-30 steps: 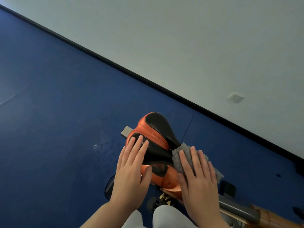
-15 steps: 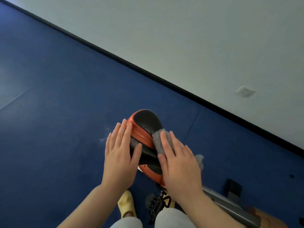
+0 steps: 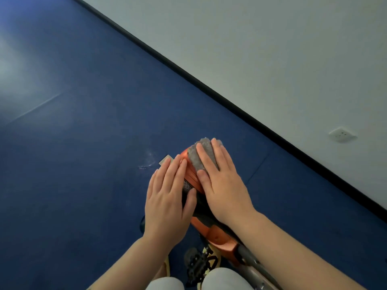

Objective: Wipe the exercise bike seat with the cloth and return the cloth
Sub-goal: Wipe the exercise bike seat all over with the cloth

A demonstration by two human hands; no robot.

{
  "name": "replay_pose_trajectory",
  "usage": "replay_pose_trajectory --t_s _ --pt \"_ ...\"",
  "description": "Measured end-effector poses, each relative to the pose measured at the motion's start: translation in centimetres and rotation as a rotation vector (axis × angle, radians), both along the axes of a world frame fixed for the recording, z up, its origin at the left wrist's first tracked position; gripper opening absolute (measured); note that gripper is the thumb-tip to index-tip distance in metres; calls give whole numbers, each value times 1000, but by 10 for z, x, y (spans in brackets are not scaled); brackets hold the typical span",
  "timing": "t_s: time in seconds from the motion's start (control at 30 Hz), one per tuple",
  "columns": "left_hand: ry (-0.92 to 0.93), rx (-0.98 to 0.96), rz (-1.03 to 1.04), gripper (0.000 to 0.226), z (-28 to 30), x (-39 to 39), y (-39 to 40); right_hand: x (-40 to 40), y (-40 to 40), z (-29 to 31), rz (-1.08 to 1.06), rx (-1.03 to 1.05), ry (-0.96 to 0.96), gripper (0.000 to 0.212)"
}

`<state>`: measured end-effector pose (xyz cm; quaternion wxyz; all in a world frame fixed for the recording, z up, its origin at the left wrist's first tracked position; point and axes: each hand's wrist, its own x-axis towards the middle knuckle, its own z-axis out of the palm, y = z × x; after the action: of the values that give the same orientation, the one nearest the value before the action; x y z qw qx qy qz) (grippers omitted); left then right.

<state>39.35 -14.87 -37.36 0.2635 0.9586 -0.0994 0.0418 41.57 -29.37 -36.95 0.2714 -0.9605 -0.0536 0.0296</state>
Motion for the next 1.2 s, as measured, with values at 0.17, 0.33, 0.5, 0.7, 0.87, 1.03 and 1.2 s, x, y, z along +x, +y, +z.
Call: replay_pose_trajectory --t_s 0.17,0.33,0.5,0.7,0.87,1.03,1.2 --pt "14 -25 -6 65 -3 -2 6 -8 -8 1 85 40 10 52" --pt "34 -83 -4 65 -4 -3 10 -18 -12 1 76 -24 31 53" --pt "47 -97 -5 63 -1 -2 10 37 9 12 11 24 14 46" --pt "88 -119 -21 58 1 -3 13 -16 -1 3 -38 4 45 56" --pt "128 -230 -63 48 3 -1 23 -55 -6 -4 -123 -141 47 59" --pt "183 -310 -69 51 3 -2 31 -8 17 0 -182 -56 21 54" --pt "151 -298 -61 50 6 5 27 4 7 4 -48 41 4 46"
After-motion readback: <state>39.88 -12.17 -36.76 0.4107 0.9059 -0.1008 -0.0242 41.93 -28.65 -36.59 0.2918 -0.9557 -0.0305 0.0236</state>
